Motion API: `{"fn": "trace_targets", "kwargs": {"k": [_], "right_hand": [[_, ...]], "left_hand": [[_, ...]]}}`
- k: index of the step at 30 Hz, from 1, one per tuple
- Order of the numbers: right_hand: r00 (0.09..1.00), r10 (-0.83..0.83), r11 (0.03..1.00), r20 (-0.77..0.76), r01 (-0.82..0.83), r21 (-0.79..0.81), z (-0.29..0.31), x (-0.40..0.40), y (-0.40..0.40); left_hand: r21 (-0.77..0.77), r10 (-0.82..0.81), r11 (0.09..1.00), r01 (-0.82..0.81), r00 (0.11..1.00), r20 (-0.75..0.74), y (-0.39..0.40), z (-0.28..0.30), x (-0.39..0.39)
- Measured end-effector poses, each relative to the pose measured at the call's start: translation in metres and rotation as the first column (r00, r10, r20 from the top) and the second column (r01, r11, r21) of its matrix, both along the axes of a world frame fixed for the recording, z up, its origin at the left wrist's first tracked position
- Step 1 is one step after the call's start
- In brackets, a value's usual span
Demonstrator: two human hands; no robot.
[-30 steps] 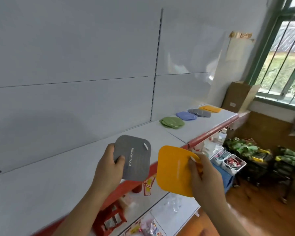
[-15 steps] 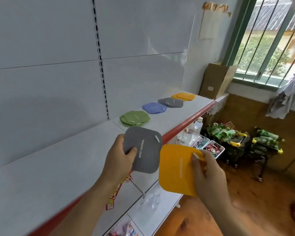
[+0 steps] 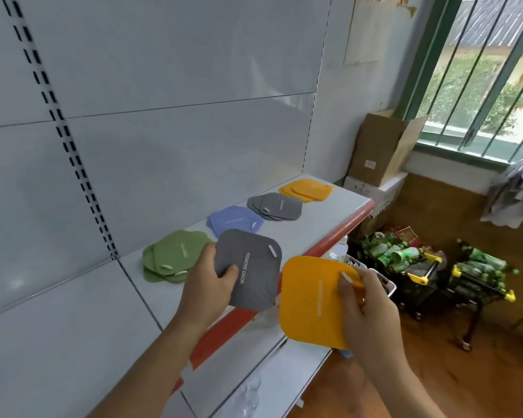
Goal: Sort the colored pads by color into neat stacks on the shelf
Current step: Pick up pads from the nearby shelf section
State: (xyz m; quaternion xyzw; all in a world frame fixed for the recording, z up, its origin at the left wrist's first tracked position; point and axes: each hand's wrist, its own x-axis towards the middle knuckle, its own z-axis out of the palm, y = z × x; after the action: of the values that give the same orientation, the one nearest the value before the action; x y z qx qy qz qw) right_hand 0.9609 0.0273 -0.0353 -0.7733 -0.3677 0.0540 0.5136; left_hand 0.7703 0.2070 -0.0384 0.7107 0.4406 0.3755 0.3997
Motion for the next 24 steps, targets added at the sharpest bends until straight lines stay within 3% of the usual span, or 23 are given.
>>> {"fn": "trace_targets", "kwargs": {"k": [16,24], "right_hand": [[0.978,0.207,0.976,0.005,-0.206,-0.064,-0.004,0.252,0.113],[0.971,0.236,0.967,0.049,-0.229,-0.113,-0.006,0.316,0.195]], "left_hand": [[0.027,0.282,0.959,-0.281,0.945,-0.166,0.097,0.002,0.201],[0.076,0.230,0.973,-0.218,0.898,-0.374,0.191,-0.012,0.258]]}}
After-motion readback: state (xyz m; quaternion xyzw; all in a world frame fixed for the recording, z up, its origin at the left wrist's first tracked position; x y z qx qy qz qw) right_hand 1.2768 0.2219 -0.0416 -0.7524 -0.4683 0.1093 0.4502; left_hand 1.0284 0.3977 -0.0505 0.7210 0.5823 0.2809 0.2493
